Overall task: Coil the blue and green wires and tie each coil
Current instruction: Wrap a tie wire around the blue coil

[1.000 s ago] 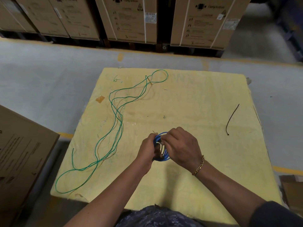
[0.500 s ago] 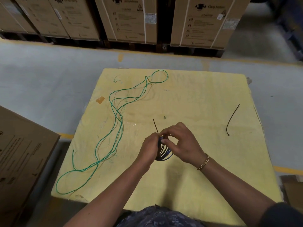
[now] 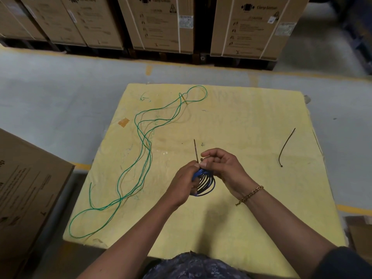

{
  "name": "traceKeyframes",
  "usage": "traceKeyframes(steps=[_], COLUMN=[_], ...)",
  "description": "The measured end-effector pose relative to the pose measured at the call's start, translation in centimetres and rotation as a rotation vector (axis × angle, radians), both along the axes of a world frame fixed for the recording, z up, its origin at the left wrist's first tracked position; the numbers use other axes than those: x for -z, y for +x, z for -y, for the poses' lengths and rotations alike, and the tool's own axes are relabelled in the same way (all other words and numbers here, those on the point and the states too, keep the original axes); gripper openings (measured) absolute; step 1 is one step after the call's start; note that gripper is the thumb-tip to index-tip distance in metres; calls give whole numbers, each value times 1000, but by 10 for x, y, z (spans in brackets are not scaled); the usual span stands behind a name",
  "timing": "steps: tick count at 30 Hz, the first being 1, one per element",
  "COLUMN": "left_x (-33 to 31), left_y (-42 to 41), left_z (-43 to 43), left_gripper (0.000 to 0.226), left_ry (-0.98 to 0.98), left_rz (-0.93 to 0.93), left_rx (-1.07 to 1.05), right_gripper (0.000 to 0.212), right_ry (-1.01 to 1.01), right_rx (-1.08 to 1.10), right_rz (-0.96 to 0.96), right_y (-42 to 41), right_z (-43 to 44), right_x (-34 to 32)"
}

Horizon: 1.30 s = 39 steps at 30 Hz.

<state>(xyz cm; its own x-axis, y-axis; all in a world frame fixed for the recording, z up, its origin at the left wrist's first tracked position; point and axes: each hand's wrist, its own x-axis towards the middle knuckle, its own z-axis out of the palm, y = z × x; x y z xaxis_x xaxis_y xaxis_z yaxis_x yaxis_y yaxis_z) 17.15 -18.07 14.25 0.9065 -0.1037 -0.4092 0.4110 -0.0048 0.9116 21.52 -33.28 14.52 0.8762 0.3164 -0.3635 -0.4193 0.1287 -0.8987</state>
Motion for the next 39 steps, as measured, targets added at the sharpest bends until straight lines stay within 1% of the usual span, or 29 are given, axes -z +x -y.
traceKeyframes(steps=[2,5,8,9,11,14,17,19,21,23,26,29,32,36,39], left_x=[0,1,1,-1,-6,-14,-17,-16,-16,-15,-14,-17,-21,-22,-17], left_y=[0,-2,-1,-1,0,1,3,4,6,7,8,9,10,15,17], left_z=[-3,-8,-12,-13,-16,-17,-21,-25,-28,-31,-33,-33,-31,-27,-28], left_gripper=[29,19,9,9,18,23,13,16,19,22,25,23,21,15,6], left_ry=[-43,-32,-30,-48,-80,-143,-247,-293,-332,-353,-295,-231,-133,20,116], left_rz=[6,32,13,0,-20,-26,-31,-51,-66,-79,-96,-102,-81,-60,23], left_rx=[39,133,159,166,198,243,222,205,211,224,231,225,206,148,73], right_gripper=[24,18,13,13,19,26,23,20,15,15,18,5,4,6,6], right_ry=[19,10,-30,-26,-7,-23,29,52,-10,-127,-224,-278,-349,-370,-358], right_rx=[-15,-77,-111,-96,-94,-203,-230,-248,-306,-377,-404,-390,-373,-292,-249], right_rz=[-61,-130,-144,-157,-183,-119,-104,-86,-31,52,170,265,323,317,291], right_y=[0,0,3,5,9,13,15,16,15,15,16,16,14,12,12], right_z=[0,2,5,6,9,6,3,5,8,9,6,6,5,2,3], right_x=[-1,-5,-5,-5,-5,-4,-3,-6,-11,-16,-22,-25,-23,-21,-21])
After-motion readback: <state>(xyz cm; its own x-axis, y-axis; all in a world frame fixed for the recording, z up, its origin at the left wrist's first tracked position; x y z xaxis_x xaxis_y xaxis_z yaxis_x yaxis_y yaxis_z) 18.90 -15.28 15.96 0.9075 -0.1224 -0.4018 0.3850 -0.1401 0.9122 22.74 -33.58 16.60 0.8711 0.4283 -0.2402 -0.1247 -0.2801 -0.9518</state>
